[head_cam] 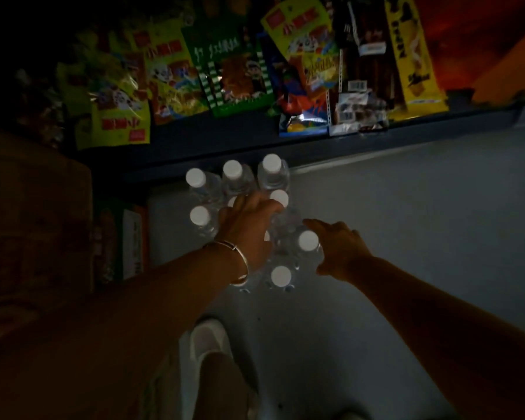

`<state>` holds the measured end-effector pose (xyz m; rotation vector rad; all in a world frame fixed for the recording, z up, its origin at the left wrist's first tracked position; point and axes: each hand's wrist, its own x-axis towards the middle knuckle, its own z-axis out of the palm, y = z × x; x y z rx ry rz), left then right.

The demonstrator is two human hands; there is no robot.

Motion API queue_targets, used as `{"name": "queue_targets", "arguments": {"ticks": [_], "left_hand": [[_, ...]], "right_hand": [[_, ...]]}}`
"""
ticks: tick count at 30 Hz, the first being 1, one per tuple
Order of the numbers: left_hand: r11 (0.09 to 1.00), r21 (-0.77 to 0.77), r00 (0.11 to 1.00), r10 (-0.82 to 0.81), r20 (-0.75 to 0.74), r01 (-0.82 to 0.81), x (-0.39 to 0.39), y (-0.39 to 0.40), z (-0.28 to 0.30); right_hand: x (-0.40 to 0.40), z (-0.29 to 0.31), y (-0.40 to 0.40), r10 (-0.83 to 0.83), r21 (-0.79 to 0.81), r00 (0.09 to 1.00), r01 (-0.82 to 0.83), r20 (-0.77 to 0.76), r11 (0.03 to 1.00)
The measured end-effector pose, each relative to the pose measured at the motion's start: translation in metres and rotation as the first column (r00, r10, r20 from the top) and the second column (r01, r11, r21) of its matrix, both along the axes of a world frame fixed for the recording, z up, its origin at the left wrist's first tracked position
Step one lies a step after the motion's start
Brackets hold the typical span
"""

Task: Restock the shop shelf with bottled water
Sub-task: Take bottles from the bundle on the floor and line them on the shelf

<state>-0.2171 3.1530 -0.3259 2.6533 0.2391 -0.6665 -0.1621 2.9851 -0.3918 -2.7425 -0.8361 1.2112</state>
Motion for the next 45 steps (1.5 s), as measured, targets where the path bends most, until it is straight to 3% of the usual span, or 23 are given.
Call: {"name": "queue_targets", "arguments": {"ticks": [4,9,14,19,23,28,37,40,45], "left_hand": [[1.0,0.007,1.0,-0.01,0.004,0.01,-0.002,0.001,-0.014],[1.0,0.008,1.0,-0.027,0.003,0.027,-0.001,0.002,-0.005],[0.998,0.02,0.998,-0.051,-0.028,0.052,0.009,0.002,0.039],[0.997,0.01,0.993,-0.078,-0.09,0.079,0.021,0.004,0.116],[0.994,0.079,0.995,-0.064,-0.071,0.07,0.027,0.01,0.21],[0.996,-0.072,0.997,-0.037,0.07,0.042,0.024,0.027,0.347],[0.989,-0.145,0.986,0.011,0.166,0.013,-0.001,0.055,0.608],[0.978,-0.203,0.962,0.01,0.272,0.047,-0.015,0.061,0.695],[0.983,-0.181,0.949,0.077,0.306,-0.021,-0.038,0.084,0.822]], "right_hand": [[-0.001,-0.018,0.0,-0.073,0.14,0.996,0.066,0.044,0.988],[0.003,0.003,0.005,-0.12,0.218,0.993,0.114,0.016,0.969],[0.015,0.068,0.0,-0.152,0.25,0.987,0.162,-0.058,0.955],[0.027,0.173,0.004,-0.126,0.399,0.984,0.167,-0.127,0.901],[0.037,0.275,0.015,-0.087,0.481,0.989,0.136,-0.123,0.866],[0.049,0.423,0.03,-0.045,0.595,0.982,0.146,-0.181,0.791],[0.041,0.697,0.058,0.091,0.723,0.994,-0.109,0.064,0.682],[0.032,0.781,0.068,0.088,0.754,0.989,-0.147,0.118,0.64],[0.015,0.906,0.093,0.064,0.821,0.98,-0.194,0.189,0.537]]}}
